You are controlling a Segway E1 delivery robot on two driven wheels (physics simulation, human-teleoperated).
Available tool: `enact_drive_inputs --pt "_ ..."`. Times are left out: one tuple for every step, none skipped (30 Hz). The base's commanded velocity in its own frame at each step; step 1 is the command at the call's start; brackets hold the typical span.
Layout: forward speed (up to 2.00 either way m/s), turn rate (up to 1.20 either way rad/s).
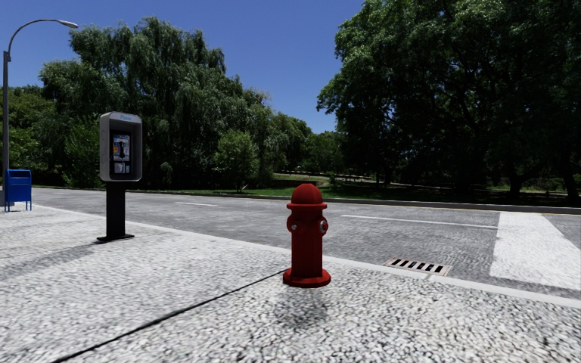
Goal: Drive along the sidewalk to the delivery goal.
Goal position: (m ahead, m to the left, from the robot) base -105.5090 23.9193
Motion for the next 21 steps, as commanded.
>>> enact_drive_inputs --pt "0.0 0.0" --pt "0.0 0.0" --pt "0.0 0.0" --pt "0.0 0.0" --pt "0.0 0.0" --pt "0.0 0.0" --pt "0.0 0.0" --pt "0.0 0.0" --pt "0.0 0.0" --pt "0.0 0.0" --pt "0.0 0.0" --pt "0.0 0.0" --pt "0.0 0.0" --pt "0.0 0.0" --pt "0.0 0.0" --pt "0.0 0.0" --pt "0.0 0.0" --pt "0.0 0.0" --pt "0.0 0.0" --pt "0.0 0.0" --pt "0.0 0.0"
